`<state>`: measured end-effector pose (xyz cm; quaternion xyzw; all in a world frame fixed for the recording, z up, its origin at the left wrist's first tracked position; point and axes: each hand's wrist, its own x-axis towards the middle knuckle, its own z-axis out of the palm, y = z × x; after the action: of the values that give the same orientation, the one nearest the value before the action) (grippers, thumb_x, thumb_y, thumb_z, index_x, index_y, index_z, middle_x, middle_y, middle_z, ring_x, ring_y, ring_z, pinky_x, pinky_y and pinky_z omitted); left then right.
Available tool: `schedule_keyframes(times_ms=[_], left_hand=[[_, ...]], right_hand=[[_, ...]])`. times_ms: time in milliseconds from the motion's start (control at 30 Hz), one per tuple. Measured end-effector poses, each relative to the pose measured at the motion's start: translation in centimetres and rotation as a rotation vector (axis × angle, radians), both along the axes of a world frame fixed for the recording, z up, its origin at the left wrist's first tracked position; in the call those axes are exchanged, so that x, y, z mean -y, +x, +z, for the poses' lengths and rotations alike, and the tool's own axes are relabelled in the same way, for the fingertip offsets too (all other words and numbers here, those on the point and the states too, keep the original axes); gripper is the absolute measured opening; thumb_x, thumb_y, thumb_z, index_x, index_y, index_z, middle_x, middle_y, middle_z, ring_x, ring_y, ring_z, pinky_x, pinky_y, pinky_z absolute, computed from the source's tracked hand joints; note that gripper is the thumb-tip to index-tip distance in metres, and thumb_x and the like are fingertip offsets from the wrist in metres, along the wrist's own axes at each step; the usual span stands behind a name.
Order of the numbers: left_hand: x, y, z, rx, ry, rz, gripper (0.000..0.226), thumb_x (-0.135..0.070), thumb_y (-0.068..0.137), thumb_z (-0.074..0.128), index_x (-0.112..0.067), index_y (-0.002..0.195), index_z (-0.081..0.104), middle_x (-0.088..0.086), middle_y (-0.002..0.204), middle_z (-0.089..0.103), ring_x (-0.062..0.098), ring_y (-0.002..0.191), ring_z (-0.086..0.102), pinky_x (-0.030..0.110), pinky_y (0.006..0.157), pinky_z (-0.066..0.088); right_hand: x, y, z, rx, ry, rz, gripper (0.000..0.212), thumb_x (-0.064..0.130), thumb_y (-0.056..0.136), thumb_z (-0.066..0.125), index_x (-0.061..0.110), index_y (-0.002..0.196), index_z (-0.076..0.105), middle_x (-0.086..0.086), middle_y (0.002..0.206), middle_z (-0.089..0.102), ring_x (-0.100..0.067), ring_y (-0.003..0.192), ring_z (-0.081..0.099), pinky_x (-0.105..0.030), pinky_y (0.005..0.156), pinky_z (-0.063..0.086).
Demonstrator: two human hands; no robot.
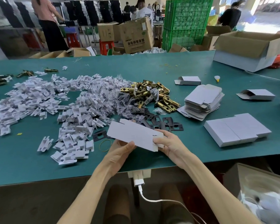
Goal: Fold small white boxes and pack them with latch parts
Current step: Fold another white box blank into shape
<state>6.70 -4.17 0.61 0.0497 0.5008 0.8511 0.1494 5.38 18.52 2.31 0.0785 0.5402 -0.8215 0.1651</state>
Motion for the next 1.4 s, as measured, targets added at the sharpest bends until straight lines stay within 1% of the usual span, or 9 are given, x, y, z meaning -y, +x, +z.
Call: schedule_keyframes(times_ms=[400, 533, 667, 767, 900, 1033, 1133, 1267, 1400], left_hand=[[0.2, 0.2, 0.3, -0.027, -0.012, -0.07, 0.068, -0.019, 0.077, 0.092, -0.017, 0.136, 0.06, 0.021, 0.144, 0.06, 0.038, 0.136, 0.056, 0.054, 0.12, 0.035], [0.2, 0.1, 0.1, -0.023, 0.014, -0.077, 0.052, -0.019, 0.085, 0.086, -0.027, 0.132, 0.068, 0.016, 0.146, 0.061, 0.033, 0.136, 0.057, 0.039, 0.112, 0.049], [-0.2, -0.1, 0.3, -0.007, 0.063, -0.028, 0.045, -0.023, 0.079, 0.091, -0.021, 0.121, 0.074, 0.014, 0.135, 0.068, 0.03, 0.129, 0.063, 0.031, 0.103, 0.053], [-0.5, -0.3, 0.5, 0.069, 0.097, 0.075, 0.069, -0.027, 0.062, 0.102, -0.01, 0.12, 0.067, 0.016, 0.132, 0.069, 0.032, 0.129, 0.063, 0.034, 0.103, 0.055], [-0.7, -0.2, 0.9, 0.12, 0.164, 0.182, 0.096, -0.032, 0.054, 0.104, -0.005, 0.133, 0.057, 0.012, 0.13, 0.071, 0.024, 0.123, 0.067, 0.032, 0.097, 0.058], [-0.8, -0.2, 1.0, 0.091, 0.108, 0.177, 0.067, -0.024, 0.084, 0.084, -0.005, 0.141, 0.055, 0.012, 0.139, 0.067, 0.026, 0.13, 0.062, 0.034, 0.098, 0.057], [-1.1, -0.2, 0.9, 0.051, -0.035, 0.137, 0.054, -0.017, 0.091, 0.074, -0.004, 0.14, 0.057, 0.014, 0.136, 0.068, 0.027, 0.126, 0.064, 0.033, 0.096, 0.058], [-1.5, -0.1, 1.0, 0.042, -0.09, 0.137, 0.051, -0.016, 0.088, 0.073, -0.002, 0.136, 0.059, 0.017, 0.13, 0.07, 0.027, 0.115, 0.067, 0.035, 0.093, 0.058], [-1.6, -0.2, 0.8, 0.066, -0.055, 0.161, 0.046, -0.024, 0.092, 0.07, -0.004, 0.133, 0.061, 0.014, 0.127, 0.072, 0.026, 0.112, 0.069, 0.035, 0.091, 0.06]], right_hand=[[0.1, 0.3, -0.2, -0.022, 0.046, 0.033, 0.047, -0.003, 0.084, 0.076, 0.002, 0.128, 0.061, -0.014, 0.118, 0.074, -0.029, 0.105, 0.073, -0.03, 0.077, 0.061], [0.5, 0.6, 0.1, -0.052, 0.178, 0.057, 0.051, 0.009, 0.082, 0.083, 0.005, 0.129, 0.062, -0.012, 0.119, 0.074, -0.028, 0.108, 0.072, -0.041, 0.096, 0.058], [0.8, 1.0, 0.3, -0.101, 0.267, 0.048, 0.047, 0.018, 0.08, 0.086, 0.012, 0.123, 0.066, -0.012, 0.118, 0.073, -0.026, 0.105, 0.073, -0.042, 0.097, 0.058], [0.7, 1.2, 0.1, -0.135, 0.241, 0.061, 0.035, 0.016, 0.088, 0.078, 0.011, 0.121, 0.07, -0.014, 0.118, 0.074, -0.033, 0.111, 0.07, -0.048, 0.101, 0.055], [0.0, 1.1, 0.0, -0.164, 0.124, 0.115, 0.032, 0.013, 0.095, 0.057, 0.008, 0.123, 0.071, -0.014, 0.122, 0.073, -0.026, 0.105, 0.068, -0.035, 0.087, 0.054], [-0.1, 0.9, 0.4, -0.147, 0.106, 0.156, 0.045, 0.04, 0.091, 0.061, 0.011, 0.123, 0.072, -0.016, 0.124, 0.071, -0.026, 0.103, 0.068, -0.035, 0.089, 0.055], [0.7, 1.2, 0.3, -0.187, 0.302, 0.123, 0.05, 0.059, 0.095, 0.059, 0.013, 0.102, 0.076, -0.008, 0.104, 0.076, -0.026, 0.094, 0.071, -0.039, 0.085, 0.051], [2.0, 1.8, -0.6, -0.385, 0.547, -0.006, 0.056, 0.047, 0.101, 0.059, -0.007, 0.085, 0.06, -0.011, 0.078, 0.06, -0.022, 0.071, 0.051, -0.038, 0.072, 0.035], [2.1, 2.1, -0.3, -0.363, 0.514, -0.052, 0.054, 0.04, 0.102, 0.059, -0.013, 0.09, 0.06, -0.032, 0.086, 0.061, -0.026, 0.069, 0.052, -0.04, 0.068, 0.036]])
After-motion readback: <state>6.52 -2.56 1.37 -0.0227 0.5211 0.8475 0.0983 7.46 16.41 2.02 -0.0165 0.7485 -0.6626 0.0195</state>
